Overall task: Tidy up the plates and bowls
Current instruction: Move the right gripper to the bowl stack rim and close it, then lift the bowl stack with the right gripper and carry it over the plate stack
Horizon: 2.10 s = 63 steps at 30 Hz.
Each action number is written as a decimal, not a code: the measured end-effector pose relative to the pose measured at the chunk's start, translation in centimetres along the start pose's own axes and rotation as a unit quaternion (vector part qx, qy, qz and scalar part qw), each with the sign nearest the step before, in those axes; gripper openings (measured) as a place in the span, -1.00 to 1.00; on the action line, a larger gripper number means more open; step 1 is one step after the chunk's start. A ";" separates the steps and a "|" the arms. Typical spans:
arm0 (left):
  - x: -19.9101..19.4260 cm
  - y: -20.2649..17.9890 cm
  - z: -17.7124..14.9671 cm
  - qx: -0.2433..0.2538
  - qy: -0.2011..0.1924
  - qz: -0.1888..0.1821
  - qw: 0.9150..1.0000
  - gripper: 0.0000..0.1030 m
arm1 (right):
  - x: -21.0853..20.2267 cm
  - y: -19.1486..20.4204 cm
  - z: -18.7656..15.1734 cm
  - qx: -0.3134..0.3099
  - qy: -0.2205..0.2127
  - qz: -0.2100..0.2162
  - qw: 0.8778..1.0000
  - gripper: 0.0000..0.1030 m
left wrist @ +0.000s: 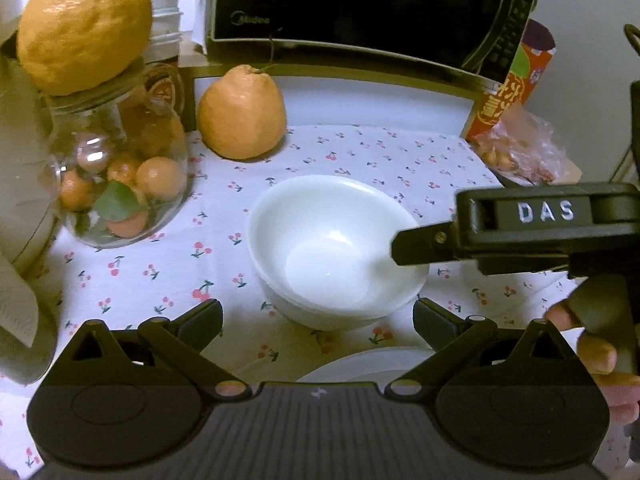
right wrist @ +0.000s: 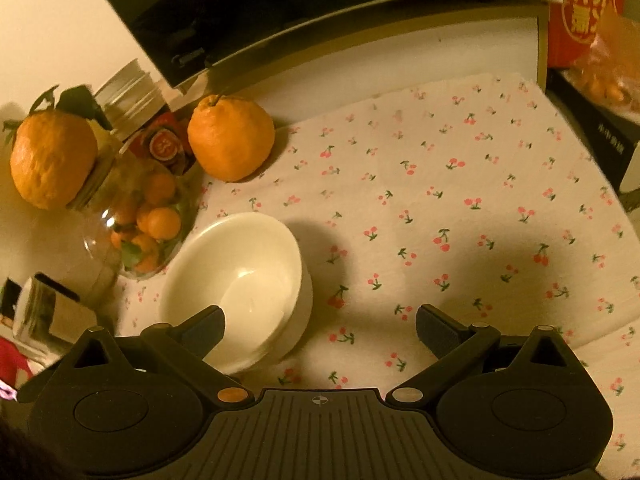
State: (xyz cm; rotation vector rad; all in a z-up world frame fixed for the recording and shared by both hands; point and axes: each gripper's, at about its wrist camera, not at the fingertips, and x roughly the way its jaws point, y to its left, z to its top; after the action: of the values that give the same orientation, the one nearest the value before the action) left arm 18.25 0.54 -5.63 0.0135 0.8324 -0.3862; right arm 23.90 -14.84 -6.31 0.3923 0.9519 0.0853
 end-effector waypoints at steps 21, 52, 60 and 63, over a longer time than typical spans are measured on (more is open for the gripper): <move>2.6 1.1 0.2 -0.011 0.019 -0.073 0.997 0.86 | 3.7 0.3 1.0 0.004 0.001 0.049 0.999 0.82; 0.5 1.1 1.0 -0.020 -0.013 -0.096 0.995 0.76 | 1.7 1.0 1.1 -0.028 -0.029 0.056 0.998 -0.57; -2.2 0.5 0.9 -0.007 -0.025 -0.100 0.995 0.76 | -1.2 1.8 0.8 -0.040 -0.040 0.060 0.997 -0.56; -3.2 0.1 0.9 -0.001 -0.028 -0.099 0.995 0.76 | -2.3 2.2 0.6 -0.044 -0.039 0.059 0.997 -0.56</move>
State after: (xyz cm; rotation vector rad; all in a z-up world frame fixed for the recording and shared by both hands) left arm 16.99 1.53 -2.75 -0.0815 0.7804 -0.5701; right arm 23.28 -13.57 -3.46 0.3669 0.8452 0.2171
